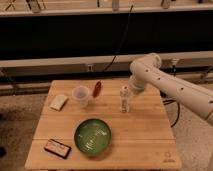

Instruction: Knock the bottle over

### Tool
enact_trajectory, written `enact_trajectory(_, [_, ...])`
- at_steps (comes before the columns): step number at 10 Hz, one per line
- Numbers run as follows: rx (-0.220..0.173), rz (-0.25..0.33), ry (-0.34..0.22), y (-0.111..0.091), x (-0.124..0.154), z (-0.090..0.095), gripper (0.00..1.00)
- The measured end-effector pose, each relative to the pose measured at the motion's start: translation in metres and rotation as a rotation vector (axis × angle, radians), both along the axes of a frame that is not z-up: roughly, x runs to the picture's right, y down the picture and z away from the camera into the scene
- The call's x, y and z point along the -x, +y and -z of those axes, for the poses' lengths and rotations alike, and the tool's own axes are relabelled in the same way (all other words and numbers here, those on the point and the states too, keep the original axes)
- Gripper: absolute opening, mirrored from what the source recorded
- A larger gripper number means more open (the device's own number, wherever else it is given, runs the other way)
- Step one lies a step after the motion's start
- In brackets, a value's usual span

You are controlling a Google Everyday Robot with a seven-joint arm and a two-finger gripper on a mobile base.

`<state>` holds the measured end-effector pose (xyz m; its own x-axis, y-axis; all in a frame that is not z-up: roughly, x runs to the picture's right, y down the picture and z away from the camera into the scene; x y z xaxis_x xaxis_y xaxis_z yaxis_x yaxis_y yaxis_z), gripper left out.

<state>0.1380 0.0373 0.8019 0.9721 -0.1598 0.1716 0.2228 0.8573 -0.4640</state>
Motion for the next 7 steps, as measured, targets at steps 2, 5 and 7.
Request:
enact_trajectory(2, [-0.004,0.017,-0.024,-0.004,0.012,0.000,0.00])
enact_trajectory(5, [-0.017,0.052,-0.056,-0.011,0.019,-0.001,0.00])
enact_trajectory(7, [-0.016,0.065,-0.072,-0.011,0.029,-0.001,0.00])
